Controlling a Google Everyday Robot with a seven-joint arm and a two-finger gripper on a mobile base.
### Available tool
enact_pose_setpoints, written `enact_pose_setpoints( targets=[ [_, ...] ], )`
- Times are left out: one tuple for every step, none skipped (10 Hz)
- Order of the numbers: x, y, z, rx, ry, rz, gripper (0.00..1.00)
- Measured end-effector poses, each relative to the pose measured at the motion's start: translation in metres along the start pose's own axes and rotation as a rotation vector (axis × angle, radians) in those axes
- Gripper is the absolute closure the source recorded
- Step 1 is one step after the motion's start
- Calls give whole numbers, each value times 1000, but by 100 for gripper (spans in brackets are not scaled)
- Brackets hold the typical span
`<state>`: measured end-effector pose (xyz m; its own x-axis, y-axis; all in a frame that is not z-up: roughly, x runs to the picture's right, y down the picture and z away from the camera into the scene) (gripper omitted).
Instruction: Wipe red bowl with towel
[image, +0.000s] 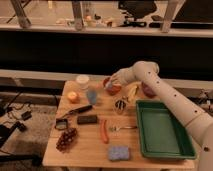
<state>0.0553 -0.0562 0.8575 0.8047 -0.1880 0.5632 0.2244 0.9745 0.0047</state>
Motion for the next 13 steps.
enact_pose_setpoints(
  targets=[
    [4,-1,4,0,5,7,82],
    [15,0,11,-1,15,21,82],
    [22,0,16,-3,23,29,82],
    [27,0,19,-6,29,33,82],
    [33,3,24,-12,37,42,82],
    [37,6,25,-17,42,51,82],
    [40,9,27,-22,46,60,82],
    [44,13,27,-26,51,68,82],
    [48,18,27,-33,58,79,82],
    [50,21,26,-35,63,86,82],
    [53,25,25,-40,69,94,82],
    [56,27,24,-43,75,99,82],
    [59,29,21,-47,84,102,82]
  ],
)
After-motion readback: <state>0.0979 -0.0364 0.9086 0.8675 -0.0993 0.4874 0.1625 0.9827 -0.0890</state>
